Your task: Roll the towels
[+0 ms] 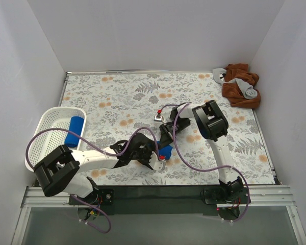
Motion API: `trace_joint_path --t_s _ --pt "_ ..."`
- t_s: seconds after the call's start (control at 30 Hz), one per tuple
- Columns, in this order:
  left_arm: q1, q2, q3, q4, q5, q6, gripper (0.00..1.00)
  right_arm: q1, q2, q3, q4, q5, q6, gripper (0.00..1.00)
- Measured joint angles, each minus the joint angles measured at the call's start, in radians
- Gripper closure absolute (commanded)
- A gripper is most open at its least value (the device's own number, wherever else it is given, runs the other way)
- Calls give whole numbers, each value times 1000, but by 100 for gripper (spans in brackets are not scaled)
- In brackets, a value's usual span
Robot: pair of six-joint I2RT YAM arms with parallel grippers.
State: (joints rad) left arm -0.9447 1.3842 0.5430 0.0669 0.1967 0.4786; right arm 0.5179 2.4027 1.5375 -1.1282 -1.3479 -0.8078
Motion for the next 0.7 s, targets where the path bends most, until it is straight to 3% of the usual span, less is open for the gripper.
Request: trace_joint_path --t_s 0.17,0.3,0.37,0.5,0.6,0.7 --pt "0 59 5 51 -11 -19 38 0 8 18 -36 10 -68 99" --pt "0 94 42 42 -13 -45 48 -2 8 19 -51 14 -110 96" --pt "0 105 66 10 -11 -55 51 -4 6 18 -55 21 -119 85" --pt "1 126 123 -77 14 -66 59 -15 0 14 -82 41 -115 41" --pt "3 131 154 -139 39 -68 59 -39 -27 18 -158 47 -97 29" --pt "4 139 181 -209 77 -68 59 -83 -37 56 -165 100 -74 26"
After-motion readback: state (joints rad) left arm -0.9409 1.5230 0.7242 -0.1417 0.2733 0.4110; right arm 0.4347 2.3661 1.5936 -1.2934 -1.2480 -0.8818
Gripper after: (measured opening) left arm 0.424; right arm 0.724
